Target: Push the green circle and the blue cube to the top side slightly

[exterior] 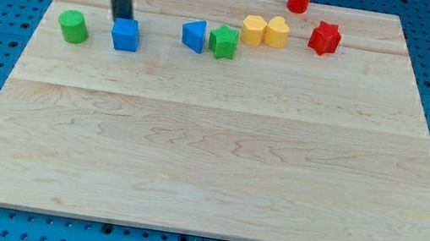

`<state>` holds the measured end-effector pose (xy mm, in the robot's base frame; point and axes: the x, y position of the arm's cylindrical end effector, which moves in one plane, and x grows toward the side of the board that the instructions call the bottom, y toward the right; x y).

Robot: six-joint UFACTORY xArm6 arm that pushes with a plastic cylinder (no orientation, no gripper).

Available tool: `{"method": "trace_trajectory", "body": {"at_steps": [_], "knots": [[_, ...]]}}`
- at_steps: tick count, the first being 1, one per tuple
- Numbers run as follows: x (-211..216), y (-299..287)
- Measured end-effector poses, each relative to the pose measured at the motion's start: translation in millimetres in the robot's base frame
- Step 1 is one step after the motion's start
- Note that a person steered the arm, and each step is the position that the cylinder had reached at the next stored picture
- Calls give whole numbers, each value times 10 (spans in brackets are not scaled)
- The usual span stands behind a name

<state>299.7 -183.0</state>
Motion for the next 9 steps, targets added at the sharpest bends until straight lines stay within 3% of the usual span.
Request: {"method": "trace_trajectory", "body": {"at_steps": [2, 4, 6, 7, 9], "knots": [[-199, -338], [92, -928], [638, -749], [730, -497], [619, -549]]}}
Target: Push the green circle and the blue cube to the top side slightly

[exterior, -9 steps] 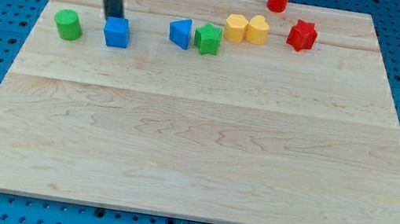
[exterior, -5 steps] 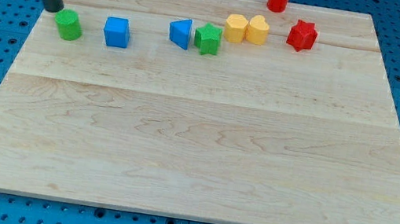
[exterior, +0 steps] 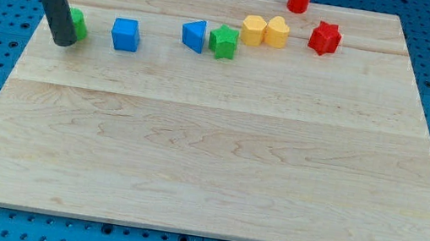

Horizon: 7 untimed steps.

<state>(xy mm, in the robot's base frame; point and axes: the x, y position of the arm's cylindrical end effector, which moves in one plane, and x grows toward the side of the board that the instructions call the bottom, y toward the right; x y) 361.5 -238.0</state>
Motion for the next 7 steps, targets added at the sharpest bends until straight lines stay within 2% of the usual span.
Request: {"method": "trace_trajectory", "body": {"at_steps": [1, 2, 6, 7], "knots": [[-80, 35], [123, 282], [-188, 1225], [-215, 1312]]}}
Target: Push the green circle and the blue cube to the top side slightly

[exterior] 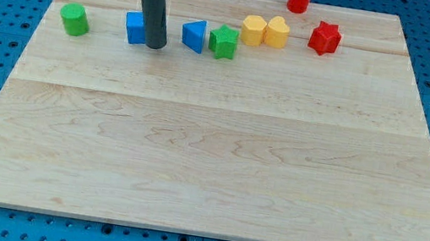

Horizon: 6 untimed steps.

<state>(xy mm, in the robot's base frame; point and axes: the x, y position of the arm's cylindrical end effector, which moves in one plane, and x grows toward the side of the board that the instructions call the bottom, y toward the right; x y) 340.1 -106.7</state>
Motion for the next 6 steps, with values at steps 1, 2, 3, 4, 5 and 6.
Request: {"method": "trace_trajectory", "body": {"at_steps": [1, 2, 3, 4, 5, 6], "knots": [[140, -42], [167, -108], [165, -269], [130, -467], [90, -605], [81, -693]]}}
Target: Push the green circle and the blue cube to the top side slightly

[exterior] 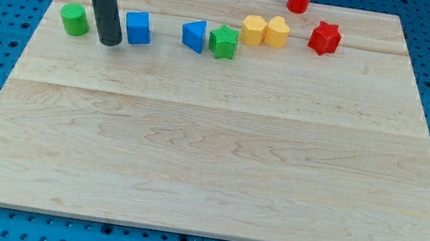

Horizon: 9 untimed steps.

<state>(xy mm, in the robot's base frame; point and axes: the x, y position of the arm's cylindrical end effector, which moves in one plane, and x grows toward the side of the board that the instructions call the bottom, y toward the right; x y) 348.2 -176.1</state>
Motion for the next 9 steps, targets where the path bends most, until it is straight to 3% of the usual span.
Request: {"method": "trace_trajectory", "body": {"at_steps": [4, 6, 9], "knots": [[-345, -34], [-772, 77], [-900, 1677]]}}
